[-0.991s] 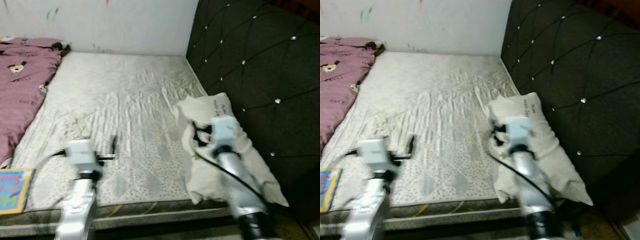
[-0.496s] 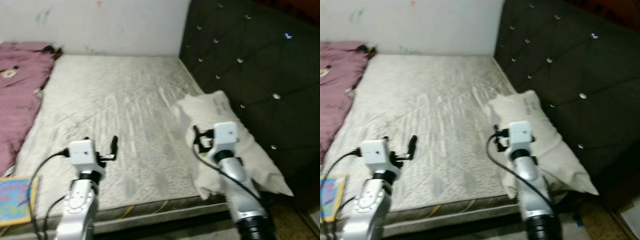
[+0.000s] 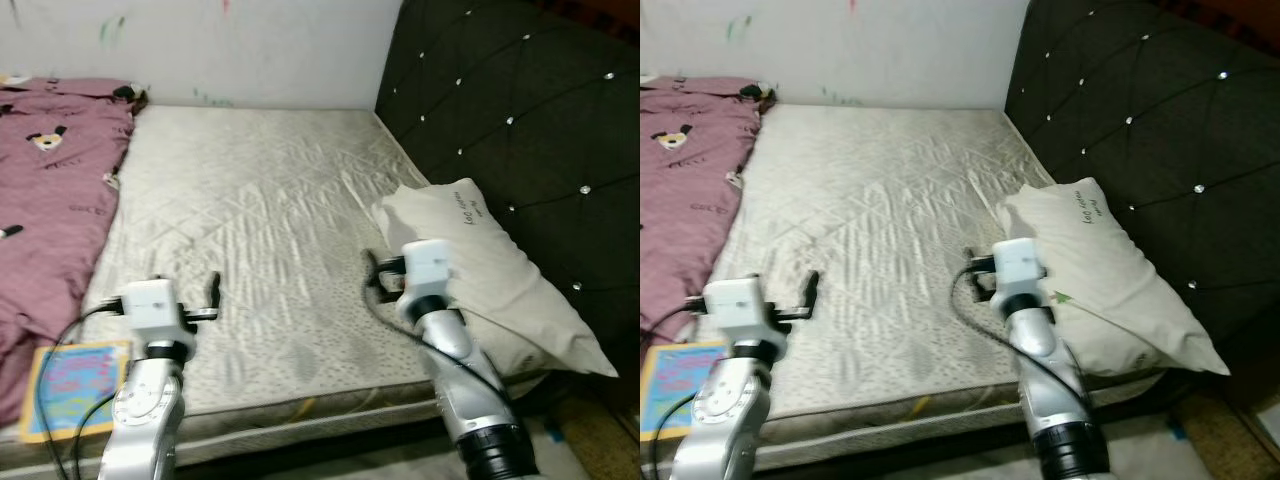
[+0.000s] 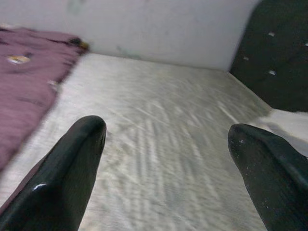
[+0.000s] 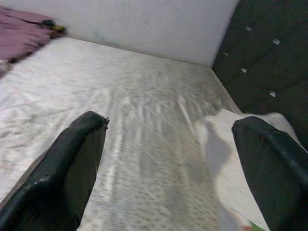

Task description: Clean up the room

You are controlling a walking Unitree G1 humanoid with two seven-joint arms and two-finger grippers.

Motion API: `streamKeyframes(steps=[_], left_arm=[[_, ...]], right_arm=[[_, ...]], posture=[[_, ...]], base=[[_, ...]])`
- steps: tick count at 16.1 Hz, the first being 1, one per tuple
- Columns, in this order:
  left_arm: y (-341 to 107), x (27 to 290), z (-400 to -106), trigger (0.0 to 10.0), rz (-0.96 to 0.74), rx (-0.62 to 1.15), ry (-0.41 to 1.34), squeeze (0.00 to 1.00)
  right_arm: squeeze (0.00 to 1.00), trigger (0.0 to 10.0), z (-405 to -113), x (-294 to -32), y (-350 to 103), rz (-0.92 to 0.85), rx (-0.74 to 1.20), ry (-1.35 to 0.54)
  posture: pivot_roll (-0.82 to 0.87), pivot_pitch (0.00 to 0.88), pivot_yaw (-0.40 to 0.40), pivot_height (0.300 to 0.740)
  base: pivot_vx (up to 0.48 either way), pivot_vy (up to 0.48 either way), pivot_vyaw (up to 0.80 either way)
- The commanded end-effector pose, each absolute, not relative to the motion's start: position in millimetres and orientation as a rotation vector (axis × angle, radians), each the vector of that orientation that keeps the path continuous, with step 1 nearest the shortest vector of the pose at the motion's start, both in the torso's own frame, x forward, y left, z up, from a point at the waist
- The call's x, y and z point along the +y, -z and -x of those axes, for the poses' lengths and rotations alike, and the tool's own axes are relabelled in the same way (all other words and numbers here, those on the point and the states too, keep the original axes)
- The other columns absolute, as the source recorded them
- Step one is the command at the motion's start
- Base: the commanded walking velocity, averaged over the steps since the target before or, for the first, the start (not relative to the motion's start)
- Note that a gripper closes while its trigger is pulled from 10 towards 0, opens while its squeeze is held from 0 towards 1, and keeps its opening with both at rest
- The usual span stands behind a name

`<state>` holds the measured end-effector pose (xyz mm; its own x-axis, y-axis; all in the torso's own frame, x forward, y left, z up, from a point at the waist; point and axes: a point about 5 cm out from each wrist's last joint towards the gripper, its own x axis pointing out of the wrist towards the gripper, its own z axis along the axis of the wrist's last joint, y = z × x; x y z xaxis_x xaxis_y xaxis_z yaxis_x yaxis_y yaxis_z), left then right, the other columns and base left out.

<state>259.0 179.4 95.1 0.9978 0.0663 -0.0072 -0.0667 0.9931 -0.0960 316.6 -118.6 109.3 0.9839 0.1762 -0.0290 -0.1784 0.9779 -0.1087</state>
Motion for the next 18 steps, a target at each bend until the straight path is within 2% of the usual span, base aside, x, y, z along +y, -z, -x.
streamKeyframes(steps=[1, 16, 18], left_arm=[[-94.0, 169.7, -260.0, 10.0, 0.103, 0.013, -0.045, 0.00], [-90.7, 170.4, -258.5, 10.0, 0.095, 0.024, -0.076, 0.00], [-91.6, 170.1, -257.9, 10.0, 0.073, 0.011, -0.077, 0.00]], right_arm=[[0.00, 10.0, -317.5, -130.9, -110.2, 0.126, 0.018, -0.146], [0.00, 10.0, -317.5, -124.8, -107.2, 0.147, 0.025, -0.216], [0.00, 10.0, -316.6, -122.0, -105.5, 0.143, 0.032, -0.236]], posture=[[0.03, 0.000, -0.067, 0.740], [0.03, 0.000, -0.070, 0.740], [0.03, 0.000, -0.071, 0.740]], base=[[0.000, 0.480, 0.00], [0.000, 0.480, 0.00], [0.000, 0.193, 0.00]])
